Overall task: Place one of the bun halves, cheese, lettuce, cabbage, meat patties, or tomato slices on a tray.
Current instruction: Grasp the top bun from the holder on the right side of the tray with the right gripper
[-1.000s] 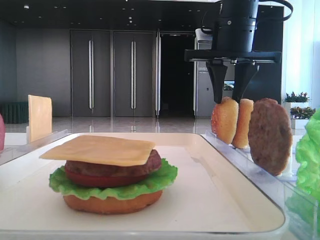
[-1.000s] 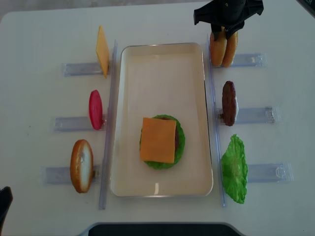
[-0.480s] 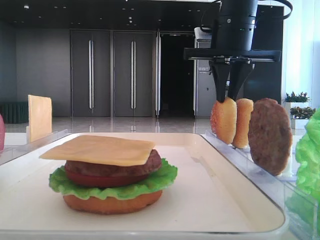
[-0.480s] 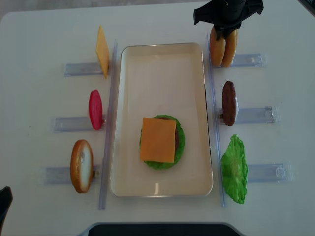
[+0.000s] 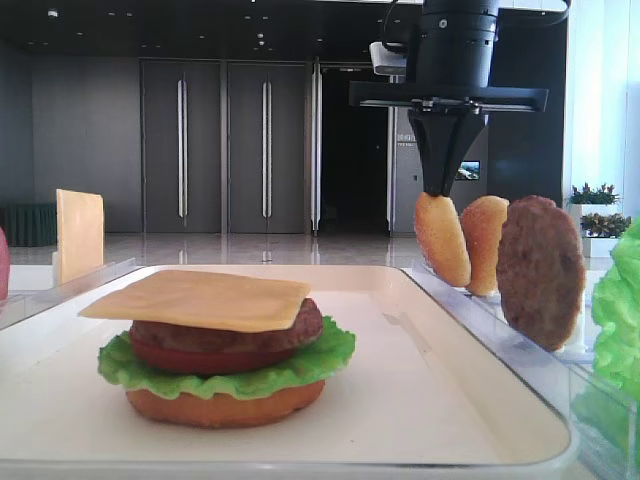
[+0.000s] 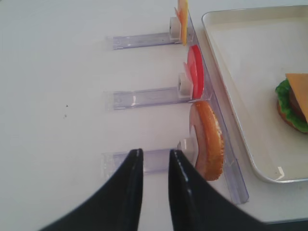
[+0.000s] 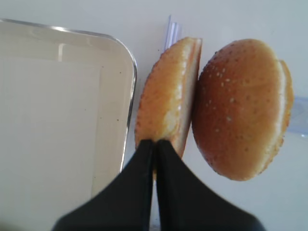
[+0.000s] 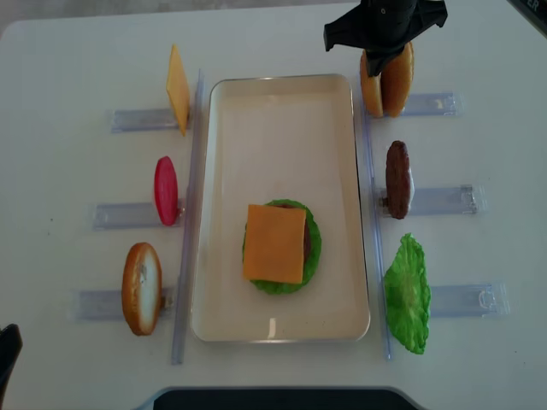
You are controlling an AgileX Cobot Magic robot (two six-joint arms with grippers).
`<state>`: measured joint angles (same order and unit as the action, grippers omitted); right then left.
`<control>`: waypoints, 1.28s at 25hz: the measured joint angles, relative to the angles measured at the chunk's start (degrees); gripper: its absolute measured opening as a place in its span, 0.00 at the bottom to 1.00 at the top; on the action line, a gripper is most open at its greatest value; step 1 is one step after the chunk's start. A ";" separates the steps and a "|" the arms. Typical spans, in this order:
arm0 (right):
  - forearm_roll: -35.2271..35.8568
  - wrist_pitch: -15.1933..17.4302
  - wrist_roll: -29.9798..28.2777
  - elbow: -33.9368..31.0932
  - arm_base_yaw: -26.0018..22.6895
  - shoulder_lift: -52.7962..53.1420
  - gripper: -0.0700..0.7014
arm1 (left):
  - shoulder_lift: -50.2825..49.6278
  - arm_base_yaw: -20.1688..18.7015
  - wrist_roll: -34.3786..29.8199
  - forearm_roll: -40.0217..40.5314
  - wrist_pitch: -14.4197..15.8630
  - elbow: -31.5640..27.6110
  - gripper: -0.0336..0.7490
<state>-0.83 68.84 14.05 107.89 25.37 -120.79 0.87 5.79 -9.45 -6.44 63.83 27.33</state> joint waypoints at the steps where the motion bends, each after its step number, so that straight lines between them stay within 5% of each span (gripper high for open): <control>1: -0.07 0.00 0.00 0.00 0.00 0.00 0.11 | 0.00 0.00 0.00 0.00 0.00 0.00 0.22; 8: -0.07 -0.42 -0.12 0.00 0.00 0.03 0.12 | 0.00 0.00 0.00 0.00 0.00 0.00 0.22; 17: 0.83 -2.67 -0.40 0.02 0.66 0.57 0.59 | 0.00 0.00 0.00 0.00 0.00 0.00 0.22; 32: -2.35 -3.30 0.01 0.02 0.55 0.57 0.76 | 0.00 0.00 0.00 0.00 0.00 0.00 0.22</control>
<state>-3.19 65.53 14.06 107.91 25.92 -120.22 0.87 5.79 -9.45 -6.44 63.83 27.33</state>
